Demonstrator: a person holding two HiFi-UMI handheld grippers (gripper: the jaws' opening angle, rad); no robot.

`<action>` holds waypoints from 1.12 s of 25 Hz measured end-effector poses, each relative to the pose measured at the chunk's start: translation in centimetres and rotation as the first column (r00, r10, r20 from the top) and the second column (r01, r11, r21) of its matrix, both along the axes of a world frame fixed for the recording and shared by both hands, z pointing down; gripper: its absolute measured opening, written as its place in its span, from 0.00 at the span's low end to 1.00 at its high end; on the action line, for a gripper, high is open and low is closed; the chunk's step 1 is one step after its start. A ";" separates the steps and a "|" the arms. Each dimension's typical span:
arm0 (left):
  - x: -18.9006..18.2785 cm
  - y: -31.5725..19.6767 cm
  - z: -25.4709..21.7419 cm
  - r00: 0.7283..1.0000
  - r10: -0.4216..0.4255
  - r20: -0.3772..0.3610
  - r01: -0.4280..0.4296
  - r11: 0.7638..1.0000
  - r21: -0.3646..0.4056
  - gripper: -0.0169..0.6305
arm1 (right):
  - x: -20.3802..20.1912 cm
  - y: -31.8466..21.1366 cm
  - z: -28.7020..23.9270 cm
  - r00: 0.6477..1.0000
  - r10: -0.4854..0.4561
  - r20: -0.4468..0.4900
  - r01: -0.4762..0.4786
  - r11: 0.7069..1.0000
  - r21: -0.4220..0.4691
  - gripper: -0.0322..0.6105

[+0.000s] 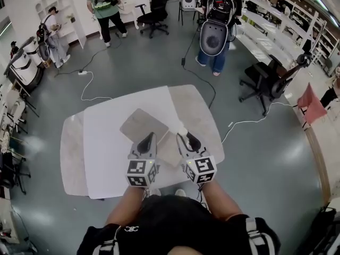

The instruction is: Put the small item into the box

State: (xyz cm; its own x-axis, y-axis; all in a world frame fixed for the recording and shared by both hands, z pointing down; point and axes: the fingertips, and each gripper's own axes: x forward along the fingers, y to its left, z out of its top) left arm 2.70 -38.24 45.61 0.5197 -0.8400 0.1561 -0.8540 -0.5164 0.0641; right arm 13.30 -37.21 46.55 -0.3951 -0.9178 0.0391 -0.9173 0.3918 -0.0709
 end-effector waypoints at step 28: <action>-5.3 -3.5 1.0 0.999 -0.030 -0.016 0.029 0.999 -0.035 0.03 | -1.3 -5.9 13.6 0.993 0.107 0.041 -0.082 0.911 -0.405 0.23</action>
